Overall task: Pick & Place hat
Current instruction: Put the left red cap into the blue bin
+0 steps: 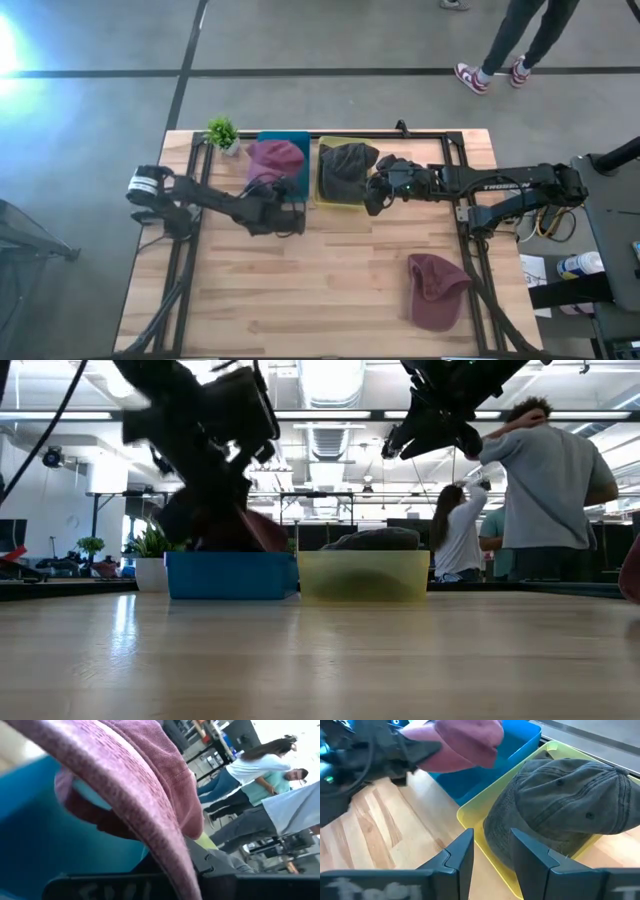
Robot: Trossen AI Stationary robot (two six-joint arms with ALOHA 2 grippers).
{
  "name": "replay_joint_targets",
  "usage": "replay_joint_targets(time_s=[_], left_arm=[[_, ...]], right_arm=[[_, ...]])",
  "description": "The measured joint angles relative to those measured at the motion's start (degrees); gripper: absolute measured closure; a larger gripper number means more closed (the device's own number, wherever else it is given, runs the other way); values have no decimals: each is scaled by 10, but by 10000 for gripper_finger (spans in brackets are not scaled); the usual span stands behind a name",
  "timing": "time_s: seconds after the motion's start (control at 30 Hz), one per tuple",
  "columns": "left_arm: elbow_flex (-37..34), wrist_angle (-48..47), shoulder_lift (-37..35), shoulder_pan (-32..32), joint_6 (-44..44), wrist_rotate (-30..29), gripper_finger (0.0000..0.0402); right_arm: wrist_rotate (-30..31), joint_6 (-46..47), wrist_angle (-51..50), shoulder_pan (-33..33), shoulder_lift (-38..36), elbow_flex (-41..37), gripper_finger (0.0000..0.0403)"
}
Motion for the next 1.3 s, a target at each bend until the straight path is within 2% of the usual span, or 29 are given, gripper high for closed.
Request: replay_joint_targets(time_s=[0.17,0.33,0.57,0.8,1.0,1.07,1.17,1.3], left_arm=[[-45,172,0,35,78,25,392],[-61,241,0,69,131,78,391],[-62,250,0,102,113,117,343],[-58,259,-20,96,110,257,307],[-58,257,-85,75,186,396,305],[-62,237,-106,68,207,424,305],[-62,217,-146,52,243,439,305],[-62,138,-183,45,259,386,305]], right_arm=[[0,0,0,0,0,-1,282],[1,-2,0,0,0,-1,282],[11,-4,0,0,0,-1,282],[11,-4,0,0,0,-1,282],[10,-7,0,0,0,-1,282],[10,-9,0,0,0,-1,282],[10,-18,0,0,0,-1,282],[11,-24,0,0,0,-1,282]])
